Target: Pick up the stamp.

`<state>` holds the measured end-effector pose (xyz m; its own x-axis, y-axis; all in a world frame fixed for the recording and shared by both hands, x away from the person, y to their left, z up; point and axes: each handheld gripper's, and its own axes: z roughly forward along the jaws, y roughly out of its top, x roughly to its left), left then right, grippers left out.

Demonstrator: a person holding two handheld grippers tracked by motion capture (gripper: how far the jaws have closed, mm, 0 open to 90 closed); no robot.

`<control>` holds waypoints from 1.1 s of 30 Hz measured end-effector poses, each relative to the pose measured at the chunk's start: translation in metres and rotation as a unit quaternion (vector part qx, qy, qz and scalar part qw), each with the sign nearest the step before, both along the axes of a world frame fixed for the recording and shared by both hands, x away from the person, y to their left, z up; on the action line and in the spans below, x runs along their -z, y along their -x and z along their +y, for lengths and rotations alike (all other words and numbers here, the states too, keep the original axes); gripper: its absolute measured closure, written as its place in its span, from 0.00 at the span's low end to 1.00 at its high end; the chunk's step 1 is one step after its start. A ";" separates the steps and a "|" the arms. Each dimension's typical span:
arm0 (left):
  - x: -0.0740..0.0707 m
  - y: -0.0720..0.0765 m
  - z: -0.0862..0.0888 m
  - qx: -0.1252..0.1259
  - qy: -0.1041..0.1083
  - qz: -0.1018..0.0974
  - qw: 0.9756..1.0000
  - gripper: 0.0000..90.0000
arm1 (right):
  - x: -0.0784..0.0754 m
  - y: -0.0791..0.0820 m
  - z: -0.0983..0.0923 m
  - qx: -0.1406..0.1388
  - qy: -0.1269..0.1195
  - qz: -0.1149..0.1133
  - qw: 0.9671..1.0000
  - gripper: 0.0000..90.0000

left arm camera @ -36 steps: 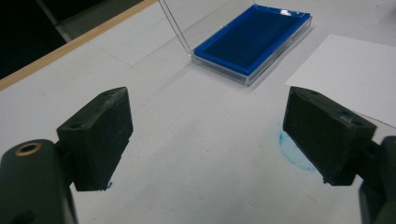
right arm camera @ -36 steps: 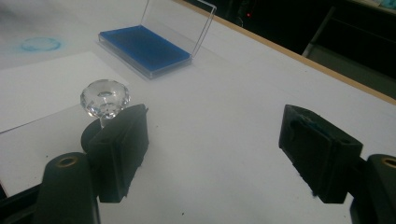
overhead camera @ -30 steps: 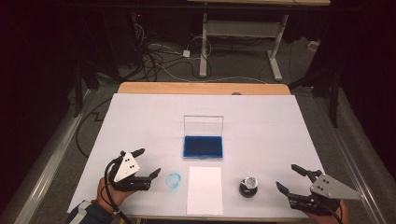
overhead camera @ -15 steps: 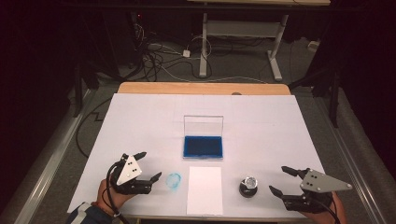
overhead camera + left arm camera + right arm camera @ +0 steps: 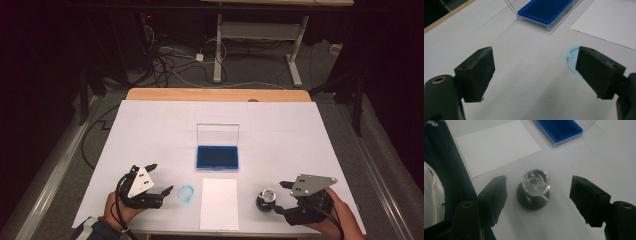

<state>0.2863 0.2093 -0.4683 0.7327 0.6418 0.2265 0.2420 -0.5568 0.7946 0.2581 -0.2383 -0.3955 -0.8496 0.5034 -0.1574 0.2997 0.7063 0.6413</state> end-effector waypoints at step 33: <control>0.005 -0.003 0.000 0.010 -0.017 0.018 1.000 0.17 | 0.024 -0.031 0.028 -0.004 0.067 0.076 0.995 0.56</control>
